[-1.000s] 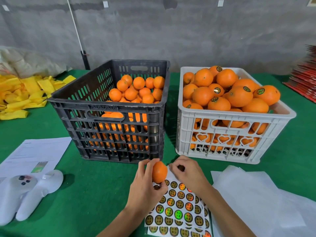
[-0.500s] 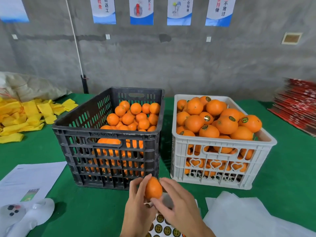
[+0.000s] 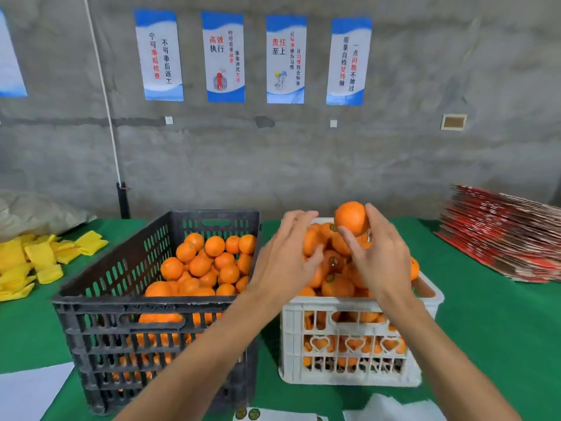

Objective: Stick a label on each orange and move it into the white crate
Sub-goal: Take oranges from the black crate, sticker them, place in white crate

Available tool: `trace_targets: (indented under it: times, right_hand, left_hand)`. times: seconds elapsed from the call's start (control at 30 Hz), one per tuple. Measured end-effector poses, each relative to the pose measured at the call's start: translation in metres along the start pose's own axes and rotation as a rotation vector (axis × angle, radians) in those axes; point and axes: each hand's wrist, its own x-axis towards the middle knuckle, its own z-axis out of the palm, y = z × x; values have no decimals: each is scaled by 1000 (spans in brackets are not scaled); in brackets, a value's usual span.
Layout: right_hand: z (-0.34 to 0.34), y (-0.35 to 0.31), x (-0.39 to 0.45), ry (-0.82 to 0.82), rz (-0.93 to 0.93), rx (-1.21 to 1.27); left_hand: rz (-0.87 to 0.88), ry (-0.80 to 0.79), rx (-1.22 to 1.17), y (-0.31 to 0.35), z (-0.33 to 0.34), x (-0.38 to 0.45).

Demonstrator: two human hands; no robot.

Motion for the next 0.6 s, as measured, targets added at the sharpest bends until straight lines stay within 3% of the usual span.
trace_targets:
  times: [0.17,0.3,0.5,0.6]
  right_hand:
    - [6,29,64,-139,37,-120]
    - [29,13,66,-227,-49,-107]
    - [91,-72,44,-341,-184,93]
    - [130,-112,34,-422,-171,198]
  left_hand:
    - [-245,-90,92,-50,-19,39]
    - [-400,-151,275,-115,-45,34]
    - [-723,-584,652,-208,-91,15]
    - [-946,-899,635,-240,-121,2]
